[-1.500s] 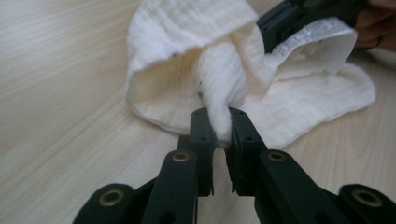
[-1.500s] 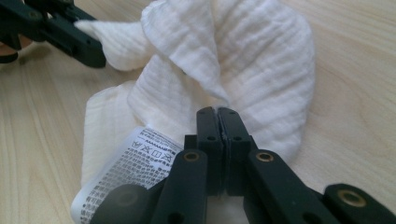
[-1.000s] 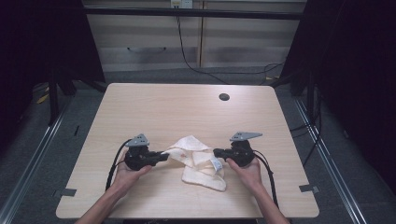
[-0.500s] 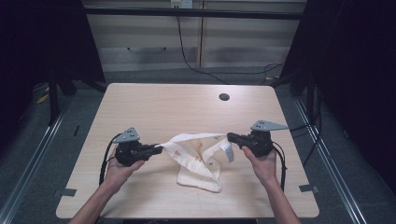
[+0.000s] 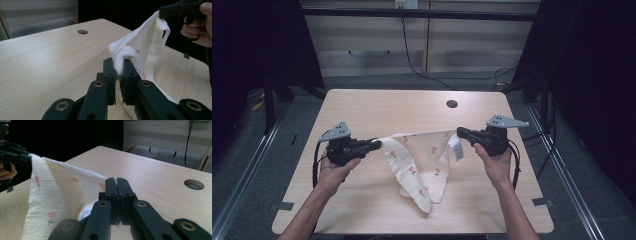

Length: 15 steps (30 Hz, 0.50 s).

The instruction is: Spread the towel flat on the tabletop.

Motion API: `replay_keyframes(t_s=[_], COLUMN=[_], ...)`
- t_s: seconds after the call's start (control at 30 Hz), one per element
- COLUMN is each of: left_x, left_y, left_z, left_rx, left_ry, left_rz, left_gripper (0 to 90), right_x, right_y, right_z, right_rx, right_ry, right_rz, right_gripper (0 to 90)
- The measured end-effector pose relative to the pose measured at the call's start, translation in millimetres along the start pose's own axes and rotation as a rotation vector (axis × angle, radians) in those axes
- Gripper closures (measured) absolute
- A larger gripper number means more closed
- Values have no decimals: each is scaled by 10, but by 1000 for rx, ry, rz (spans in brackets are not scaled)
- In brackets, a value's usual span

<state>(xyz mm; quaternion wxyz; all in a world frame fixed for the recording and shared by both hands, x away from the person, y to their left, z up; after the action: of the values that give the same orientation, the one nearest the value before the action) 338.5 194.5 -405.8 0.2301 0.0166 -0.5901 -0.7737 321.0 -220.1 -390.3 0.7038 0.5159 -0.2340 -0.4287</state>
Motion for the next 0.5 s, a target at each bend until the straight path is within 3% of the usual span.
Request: replay_keyframes(t_s=[0.43, 0.5], left_x=[72, 105], left_y=[330, 426], left_z=[142, 199], left_rx=[42, 76], left_ry=[23, 17], left_rz=[-72, -87], left_gripper=[837, 837], right_x=[-54, -79], right_y=[334, 454], right_z=[223, 294], right_rx=[59, 87], right_ry=[8, 14], right_rz=[46, 54], right_gripper=[882, 882])
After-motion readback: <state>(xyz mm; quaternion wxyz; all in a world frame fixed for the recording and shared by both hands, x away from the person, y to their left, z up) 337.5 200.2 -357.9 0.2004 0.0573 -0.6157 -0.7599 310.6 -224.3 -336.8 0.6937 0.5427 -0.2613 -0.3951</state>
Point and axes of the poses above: each handheld gripper's, and its own axes: z roughly backward along the jaws, y roughly out of its top, x roughly to its right, the point moved 1 cm from there along -z, roughly forward along the jaws, and after that the axes turned 10 degrees about -y, right-handed, at the moved point
